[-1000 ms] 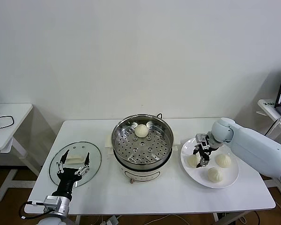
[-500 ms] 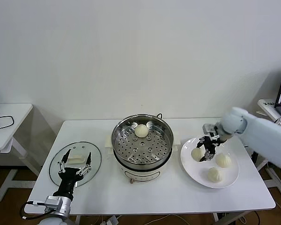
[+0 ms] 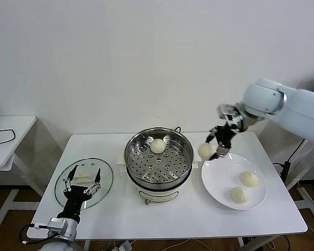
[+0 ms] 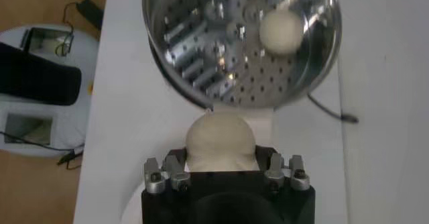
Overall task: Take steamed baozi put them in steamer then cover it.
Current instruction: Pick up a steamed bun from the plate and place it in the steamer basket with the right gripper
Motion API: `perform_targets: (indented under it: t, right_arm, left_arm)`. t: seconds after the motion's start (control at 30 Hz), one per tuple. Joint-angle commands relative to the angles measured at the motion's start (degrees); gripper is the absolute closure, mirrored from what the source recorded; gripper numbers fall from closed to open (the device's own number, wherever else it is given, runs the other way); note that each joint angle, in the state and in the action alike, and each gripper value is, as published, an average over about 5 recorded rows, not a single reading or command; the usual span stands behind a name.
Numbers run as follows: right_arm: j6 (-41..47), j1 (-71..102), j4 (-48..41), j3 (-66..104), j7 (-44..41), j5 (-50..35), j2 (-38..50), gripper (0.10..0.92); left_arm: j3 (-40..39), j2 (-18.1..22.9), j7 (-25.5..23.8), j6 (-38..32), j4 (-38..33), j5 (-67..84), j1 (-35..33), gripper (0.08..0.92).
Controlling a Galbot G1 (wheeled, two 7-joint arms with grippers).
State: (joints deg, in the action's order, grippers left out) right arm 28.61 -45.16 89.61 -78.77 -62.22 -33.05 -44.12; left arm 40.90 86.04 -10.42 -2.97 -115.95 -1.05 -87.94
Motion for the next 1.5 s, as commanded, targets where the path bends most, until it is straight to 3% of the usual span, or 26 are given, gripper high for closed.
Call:
perform_targets:
  t: [0.03, 0.47, 1.0, 1.3, 1.5]
  right_arm:
    - [7.1, -3.6, 0.1, -2.1, 4.1, -7.5, -13.9, 0.33]
    - [8.2, 10.6, -16.6, 3.4, 5.8, -0.7, -32.5, 0.335]
    - [4.9, 20.3, -30.0, 6.9, 3.5, 9.1, -39.1, 0.327]
    - [4.9, 19.8, -27.8, 8.8, 3.3, 8.9, -36.8, 0.209]
    - [4.8, 10.6, -16.2, 9.1, 0.8, 4.0, -23.1, 0.203]
  left_arm:
    - [0.8, 0.0, -0.1, 0.1, 0.1, 0.3, 0.1, 0.177]
    - [3.5, -0.1, -0.7, 0.0, 1.9, 0.8, 0.7, 0.177]
    - [4.7, -0.4, -1.3, 0.1, 3.1, 1.2, 1.2, 0.177]
    - [4.8, -0.2, -1.4, 0.0, 3.1, 1.2, 1.0, 0.177]
    - [4.4, 0.1, -1.2, 0.0, 1.6, 1.1, 0.0, 0.177]
